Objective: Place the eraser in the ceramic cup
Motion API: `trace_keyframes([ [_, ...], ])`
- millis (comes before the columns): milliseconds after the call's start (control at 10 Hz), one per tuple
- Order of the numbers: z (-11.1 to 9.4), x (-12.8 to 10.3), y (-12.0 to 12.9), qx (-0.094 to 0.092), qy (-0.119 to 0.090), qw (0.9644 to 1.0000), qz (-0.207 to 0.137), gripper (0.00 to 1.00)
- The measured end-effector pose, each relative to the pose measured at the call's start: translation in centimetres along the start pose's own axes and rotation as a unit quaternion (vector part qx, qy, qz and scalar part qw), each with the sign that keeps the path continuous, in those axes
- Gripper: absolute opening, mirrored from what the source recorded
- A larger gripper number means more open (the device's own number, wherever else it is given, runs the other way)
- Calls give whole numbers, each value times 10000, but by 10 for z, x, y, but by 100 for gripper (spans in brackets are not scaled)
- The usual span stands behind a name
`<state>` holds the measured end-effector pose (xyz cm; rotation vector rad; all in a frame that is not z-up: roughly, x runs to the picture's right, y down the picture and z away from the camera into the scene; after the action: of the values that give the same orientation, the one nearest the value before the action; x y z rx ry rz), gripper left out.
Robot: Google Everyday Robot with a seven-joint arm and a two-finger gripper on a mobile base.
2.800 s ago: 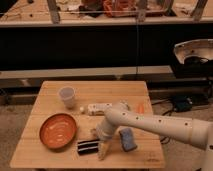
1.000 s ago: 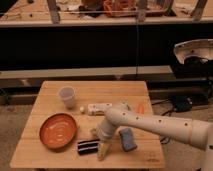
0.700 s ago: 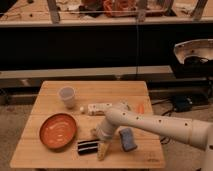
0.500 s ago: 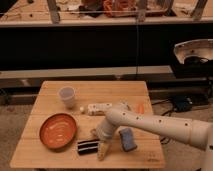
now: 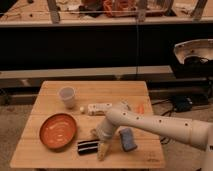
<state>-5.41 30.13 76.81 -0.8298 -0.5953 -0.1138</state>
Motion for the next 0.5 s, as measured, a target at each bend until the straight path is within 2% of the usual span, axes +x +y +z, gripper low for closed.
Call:
trace_keyframes([
  [500, 0, 0, 1, -8, -16, 10000, 23, 80],
])
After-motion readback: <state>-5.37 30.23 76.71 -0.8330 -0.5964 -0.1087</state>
